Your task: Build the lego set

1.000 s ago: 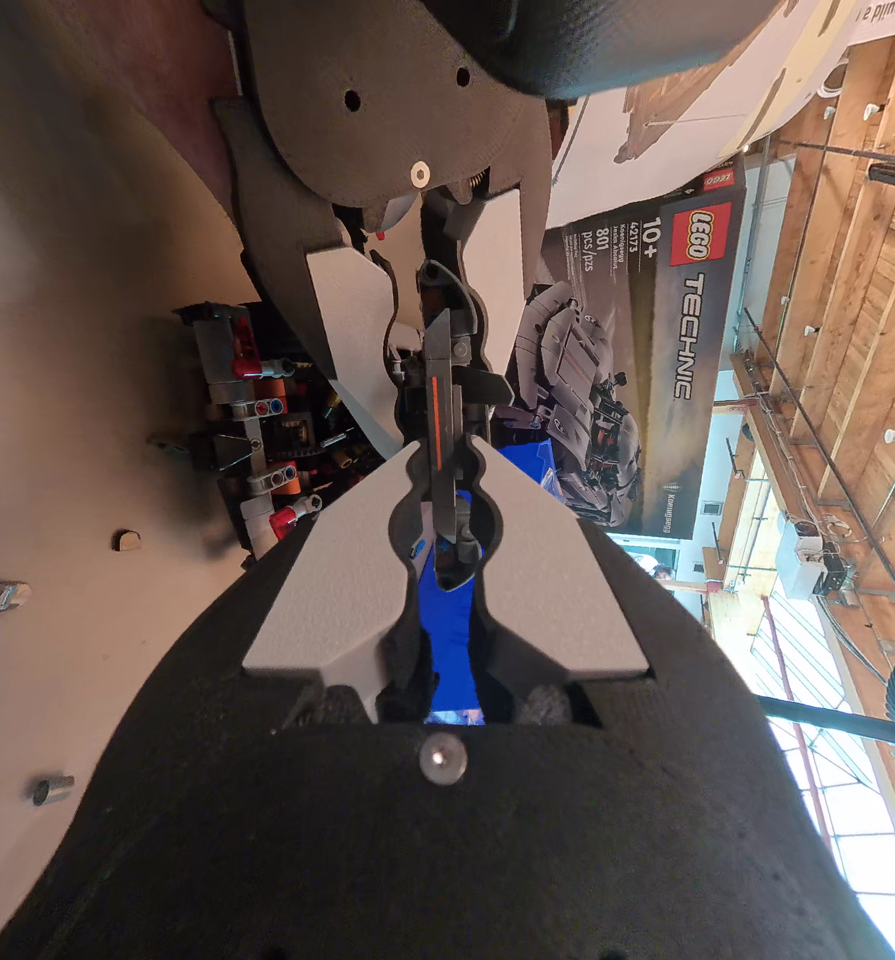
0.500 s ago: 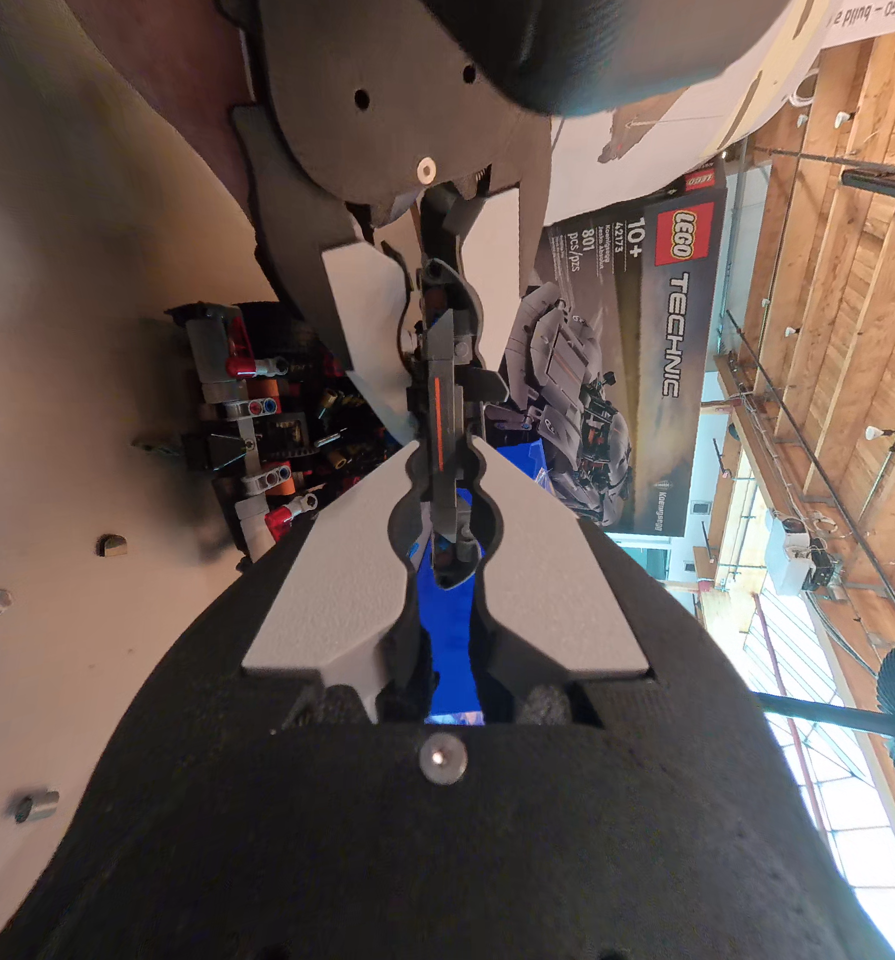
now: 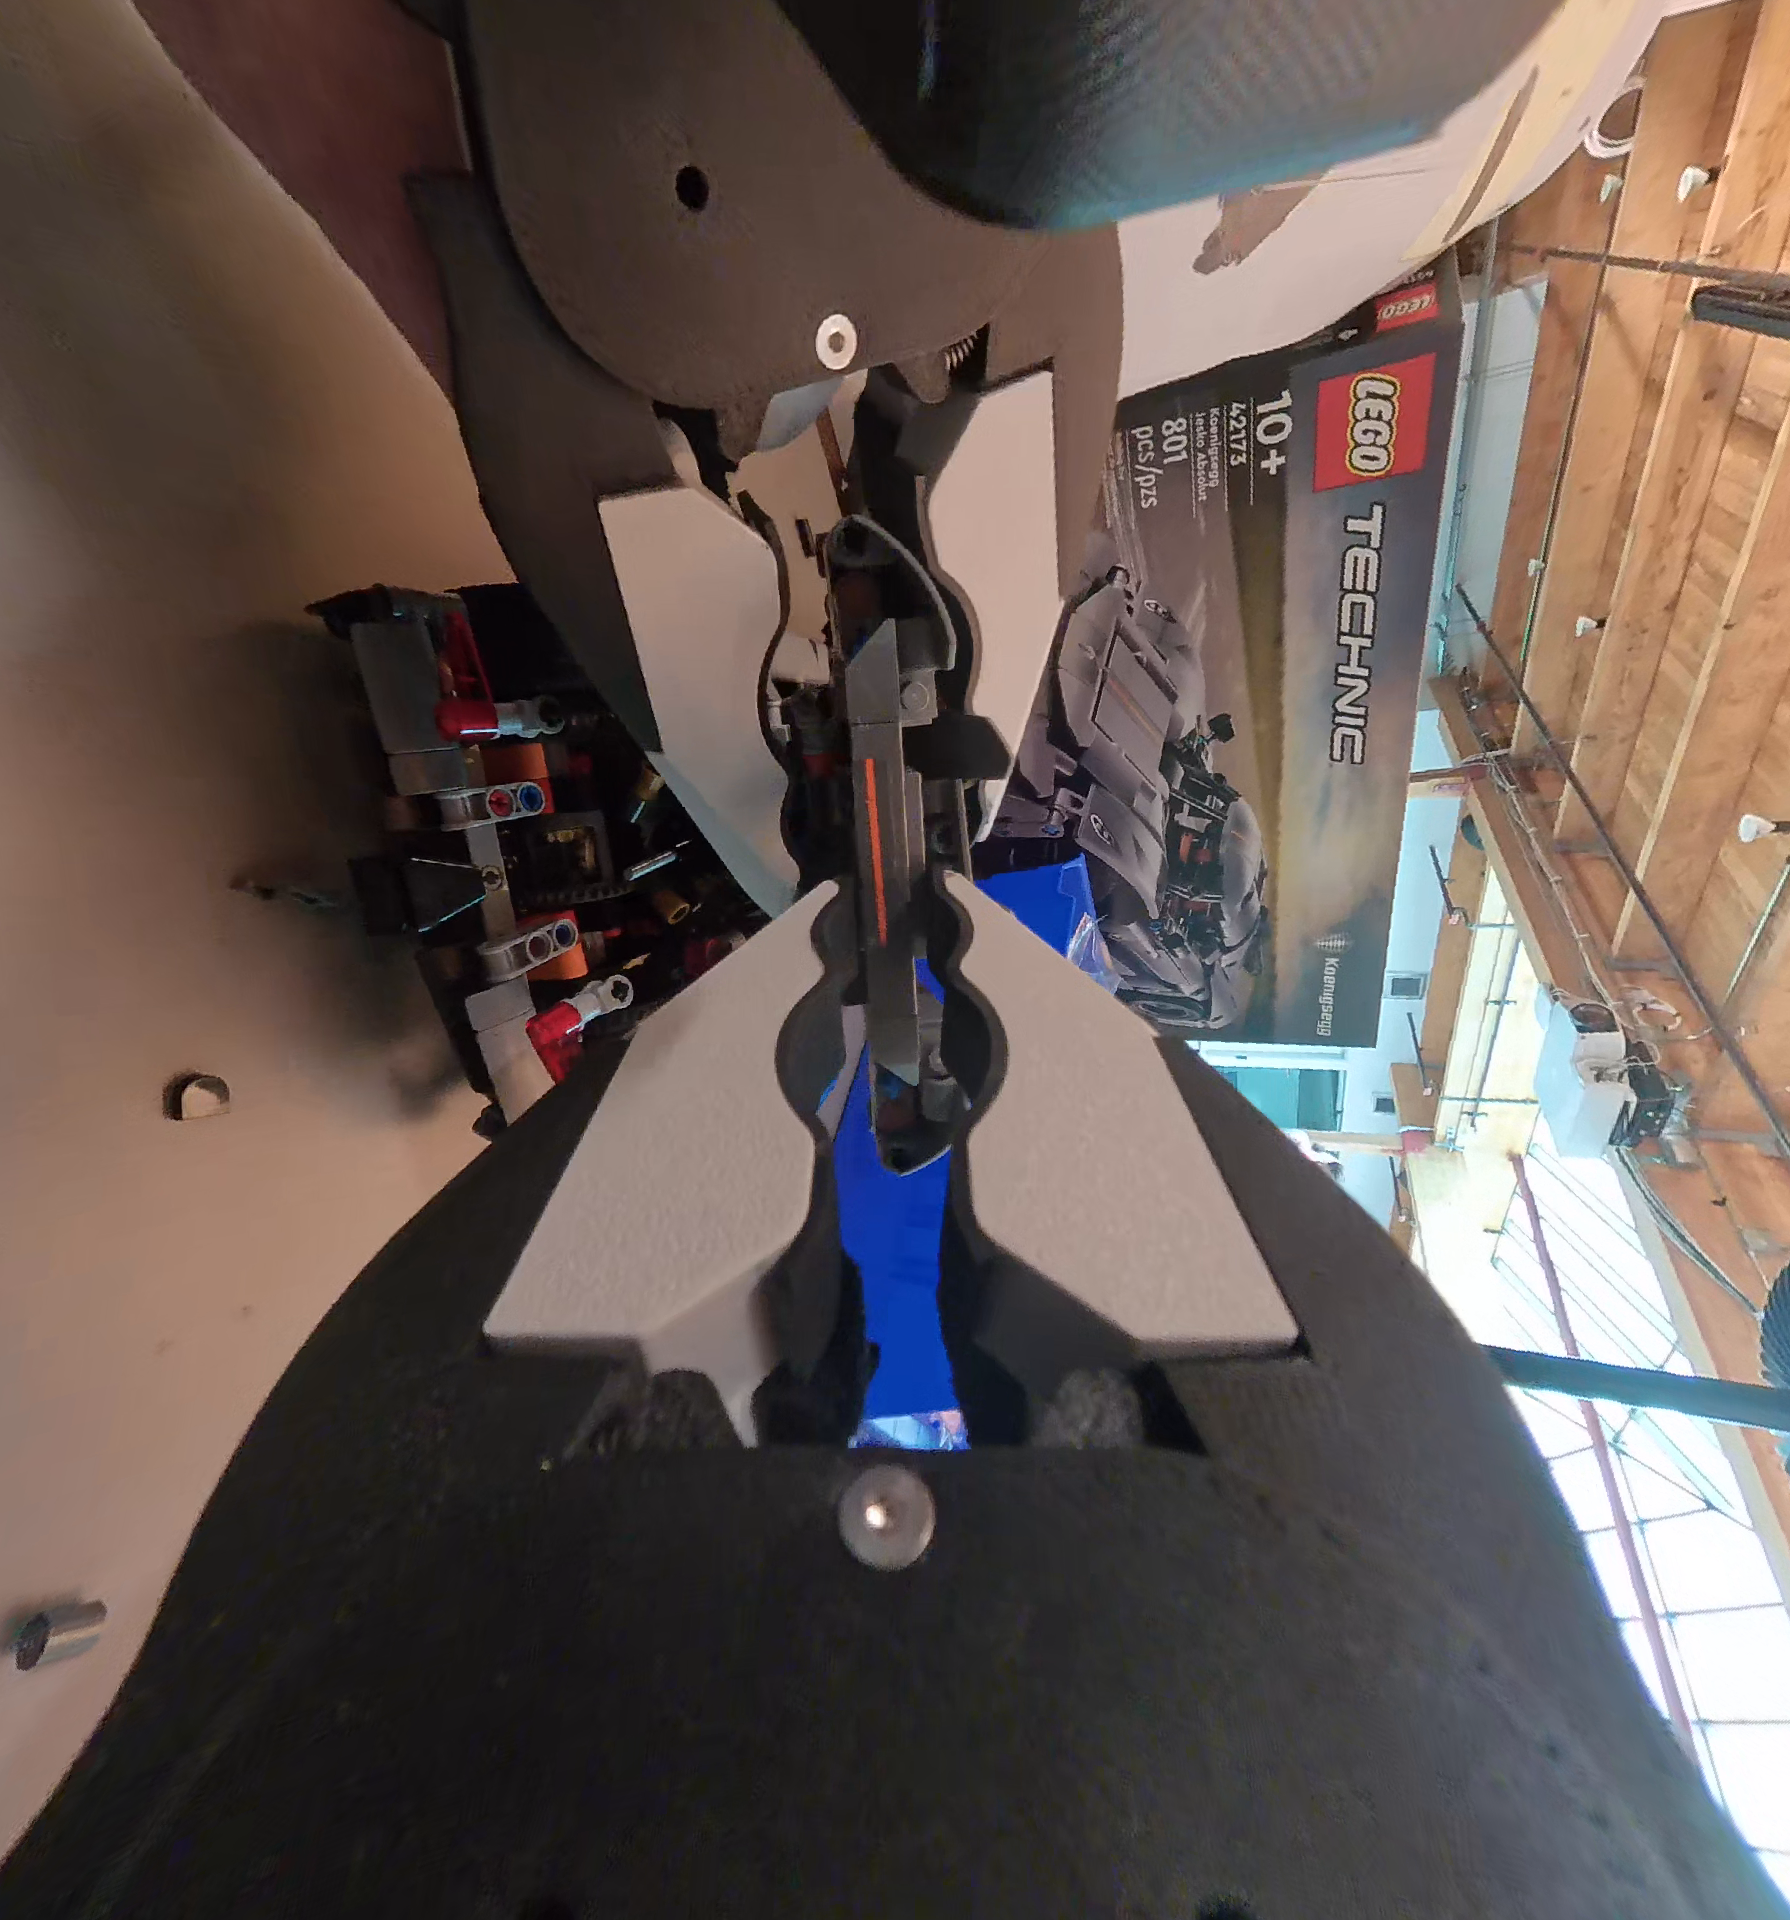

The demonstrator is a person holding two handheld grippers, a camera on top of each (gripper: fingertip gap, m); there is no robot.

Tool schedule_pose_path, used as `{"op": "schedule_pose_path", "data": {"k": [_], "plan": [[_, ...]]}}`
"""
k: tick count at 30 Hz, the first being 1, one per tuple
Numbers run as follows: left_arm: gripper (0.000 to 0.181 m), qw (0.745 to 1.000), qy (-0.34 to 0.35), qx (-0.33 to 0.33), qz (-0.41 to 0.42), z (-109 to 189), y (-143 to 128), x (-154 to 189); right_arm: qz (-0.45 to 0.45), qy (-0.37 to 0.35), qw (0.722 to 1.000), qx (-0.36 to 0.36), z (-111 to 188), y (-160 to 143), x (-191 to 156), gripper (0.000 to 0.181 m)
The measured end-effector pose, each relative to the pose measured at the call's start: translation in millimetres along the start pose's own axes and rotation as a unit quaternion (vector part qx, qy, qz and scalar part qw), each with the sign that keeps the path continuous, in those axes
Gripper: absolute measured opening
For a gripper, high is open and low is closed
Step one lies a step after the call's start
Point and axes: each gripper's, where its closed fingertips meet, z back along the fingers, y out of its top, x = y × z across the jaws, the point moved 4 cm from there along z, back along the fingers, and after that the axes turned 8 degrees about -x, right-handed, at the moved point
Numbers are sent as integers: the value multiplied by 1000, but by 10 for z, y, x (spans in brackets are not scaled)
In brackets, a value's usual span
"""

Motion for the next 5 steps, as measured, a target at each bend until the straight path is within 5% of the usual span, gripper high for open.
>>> {"op": "schedule_pose_path", "data": {"k": [5], "plan": [[33, 1000, 12, -5, 6, -9, -33, -49, 2, -10, 1000, 11, 20, 34, 21, 10]]}}
